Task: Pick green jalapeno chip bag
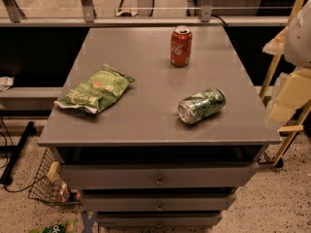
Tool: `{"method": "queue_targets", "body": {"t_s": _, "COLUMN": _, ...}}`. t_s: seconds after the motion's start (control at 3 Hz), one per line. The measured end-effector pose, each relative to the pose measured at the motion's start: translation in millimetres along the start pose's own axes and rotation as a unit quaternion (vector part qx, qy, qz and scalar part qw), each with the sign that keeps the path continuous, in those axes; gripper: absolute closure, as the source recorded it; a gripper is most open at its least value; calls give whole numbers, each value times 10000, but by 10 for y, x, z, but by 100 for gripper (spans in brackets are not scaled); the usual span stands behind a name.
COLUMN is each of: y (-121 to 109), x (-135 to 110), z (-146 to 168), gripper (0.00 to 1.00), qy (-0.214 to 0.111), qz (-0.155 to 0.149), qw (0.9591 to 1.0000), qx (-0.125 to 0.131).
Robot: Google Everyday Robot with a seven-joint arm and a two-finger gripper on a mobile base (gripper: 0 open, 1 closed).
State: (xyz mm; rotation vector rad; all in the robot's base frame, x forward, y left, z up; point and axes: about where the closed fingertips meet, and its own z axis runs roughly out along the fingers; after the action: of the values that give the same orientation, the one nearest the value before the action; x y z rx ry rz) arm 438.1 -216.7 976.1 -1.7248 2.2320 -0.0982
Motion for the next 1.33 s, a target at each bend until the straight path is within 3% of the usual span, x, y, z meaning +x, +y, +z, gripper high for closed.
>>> {"method": "queue_targets", "body": {"t_s": 0.33, "y": 0, "x": -1, "z": 0, "gripper": 0, "qy": 0, "qz": -1, "qw": 10000, "qx": 1}}
{"method": "queue_targets", "body": {"t_s": 0.67, "y": -92, "x": -437, "z": 96, "gripper": 0, "qy": -102, "qz": -465, "qw": 9988, "qx": -81}}
{"method": "queue_targets", "body": {"t_s": 1.0, "y": -150, "x": -1284, "z": 218, "gripper": 0, "qy": -349, "qz": -1244, "qw": 9915, "qx": -161}}
{"method": "queue_targets", "body": {"t_s": 1.33, "y": -158, "x": -1328, "z": 228, "gripper": 0, "qy": -369, "qz": -1292, "qw": 9908, "qx": -164}}
